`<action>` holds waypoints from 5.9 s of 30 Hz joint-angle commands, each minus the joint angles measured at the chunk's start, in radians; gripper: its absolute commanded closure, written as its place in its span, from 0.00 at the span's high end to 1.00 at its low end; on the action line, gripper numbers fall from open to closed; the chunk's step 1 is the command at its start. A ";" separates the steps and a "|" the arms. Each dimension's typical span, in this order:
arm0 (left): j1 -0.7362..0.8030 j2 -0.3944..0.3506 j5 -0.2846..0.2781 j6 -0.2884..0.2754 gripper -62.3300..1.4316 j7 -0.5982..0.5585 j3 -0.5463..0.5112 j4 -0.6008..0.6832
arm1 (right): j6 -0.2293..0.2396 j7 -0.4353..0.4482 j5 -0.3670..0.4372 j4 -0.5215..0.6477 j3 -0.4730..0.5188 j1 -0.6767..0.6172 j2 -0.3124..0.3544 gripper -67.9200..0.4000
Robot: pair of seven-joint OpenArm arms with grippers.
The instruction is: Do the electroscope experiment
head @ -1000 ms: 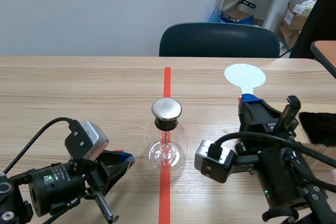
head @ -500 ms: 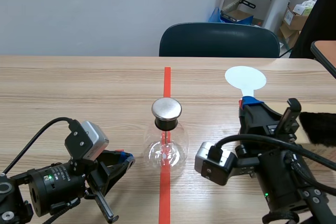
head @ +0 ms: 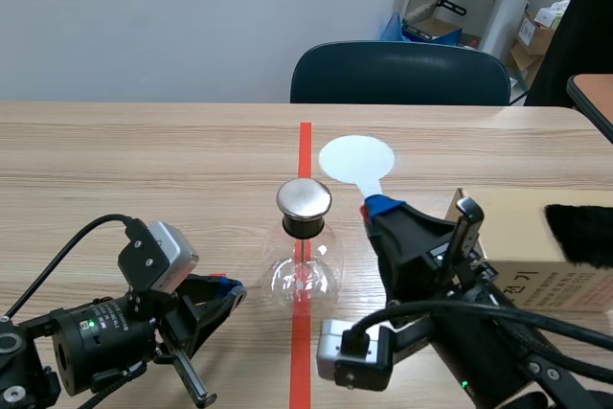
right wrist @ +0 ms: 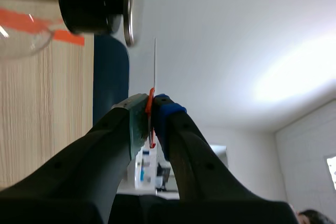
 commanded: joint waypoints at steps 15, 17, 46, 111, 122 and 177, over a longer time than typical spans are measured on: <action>-0.006 0.005 -0.004 -0.002 0.07 -0.014 -0.004 0.008 | -0.011 0.227 0.000 0.006 0.003 0.014 0.003 0.01; -0.006 0.005 -0.004 -0.002 0.07 -0.014 -0.004 0.008 | -0.011 0.230 0.000 0.006 0.003 0.014 0.003 0.01; -0.006 0.016 -0.003 0.002 0.07 -0.012 -0.004 0.008 | -0.011 -0.213 0.000 0.006 0.003 0.014 0.003 0.01; -0.006 0.016 0.012 0.009 0.07 -0.010 -0.004 0.008 | -0.011 -0.466 0.000 0.006 0.003 0.011 0.002 0.01; -0.006 0.016 0.012 0.009 0.07 -0.010 -0.004 0.008 | -0.011 -0.465 0.000 0.006 0.003 0.011 0.002 0.01; 0.510 -0.603 -0.217 -0.085 0.59 -0.584 -0.010 0.461 | -0.159 0.912 0.429 -0.246 1.030 -0.134 -0.330 0.03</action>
